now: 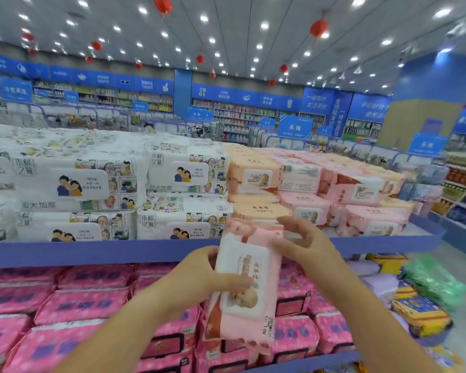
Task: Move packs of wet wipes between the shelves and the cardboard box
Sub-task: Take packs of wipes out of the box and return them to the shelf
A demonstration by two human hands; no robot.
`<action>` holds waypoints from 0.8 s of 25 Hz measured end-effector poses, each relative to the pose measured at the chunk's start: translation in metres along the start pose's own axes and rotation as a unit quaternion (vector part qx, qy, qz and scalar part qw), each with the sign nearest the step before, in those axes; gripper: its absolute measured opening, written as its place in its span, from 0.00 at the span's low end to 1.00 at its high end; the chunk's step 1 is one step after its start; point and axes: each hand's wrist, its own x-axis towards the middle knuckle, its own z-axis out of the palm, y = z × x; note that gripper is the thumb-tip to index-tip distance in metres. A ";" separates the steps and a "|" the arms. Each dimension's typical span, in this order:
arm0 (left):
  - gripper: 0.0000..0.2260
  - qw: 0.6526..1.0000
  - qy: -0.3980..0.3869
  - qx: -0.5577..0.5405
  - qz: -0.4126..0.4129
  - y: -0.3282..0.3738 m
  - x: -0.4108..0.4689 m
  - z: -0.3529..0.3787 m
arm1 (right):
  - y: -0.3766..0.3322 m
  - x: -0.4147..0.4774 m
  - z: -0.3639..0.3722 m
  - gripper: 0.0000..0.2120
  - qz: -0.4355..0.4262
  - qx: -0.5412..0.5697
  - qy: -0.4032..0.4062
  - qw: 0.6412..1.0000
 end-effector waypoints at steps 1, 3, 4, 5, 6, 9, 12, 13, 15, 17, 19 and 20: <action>0.20 0.998 0.022 -0.062 0.016 -0.007 -0.004 0.006 | 0.014 -0.011 0.002 0.32 0.014 0.061 0.037 0.997; 0.22 0.977 0.082 -0.192 0.046 -0.016 -0.005 0.020 | 0.043 -0.031 0.013 0.43 0.070 0.146 0.075 0.984; 0.21 0.960 0.112 -0.249 0.058 -0.018 -0.003 0.029 | 0.053 -0.040 0.020 0.45 0.088 0.173 0.075 0.978; 0.18 0.944 0.130 -0.295 0.067 -0.018 0.002 0.038 | 0.058 -0.046 0.026 0.44 0.098 0.200 0.076 0.972; 0.16 0.932 0.138 -0.328 0.073 -0.016 0.004 0.048 | 0.059 -0.049 0.031 0.44 0.102 0.225 0.081 0.966; 0.22 0.921 0.120 -0.362 0.083 -0.006 0.006 0.071 | 0.051 -0.055 0.032 0.39 0.078 0.241 0.141 0.957; 0.37 0.924 0.069 -0.370 0.067 -0.001 0.002 0.069 | 0.035 -0.063 0.016 0.18 0.067 0.269 0.173 0.945; 0.35 0.930 0.068 -0.356 0.058 0.000 0.003 0.064 | 0.033 -0.066 0.008 0.14 0.069 0.269 0.180 0.944; 0.24 0.948 0.073 -0.305 0.045 0.006 0.005 0.054 | 0.037 -0.068 -0.009 0.13 0.075 0.252 0.190 0.946; 0.24 0.974 0.062 -0.215 0.034 0.011 0.016 0.055 | 0.045 -0.063 -0.027 0.12 0.081 0.235 0.191 0.950; 0.24 0.993 0.064 -0.097 0.025 0.024 0.030 0.068 | 0.056 -0.049 -0.054 0.12 0.083 0.205 0.187 0.957; 0.21 0.997 0.062 -0.046 0.029 0.032 0.044 0.078 | 0.061 -0.040 -0.073 0.13 0.074 0.192 0.174 0.963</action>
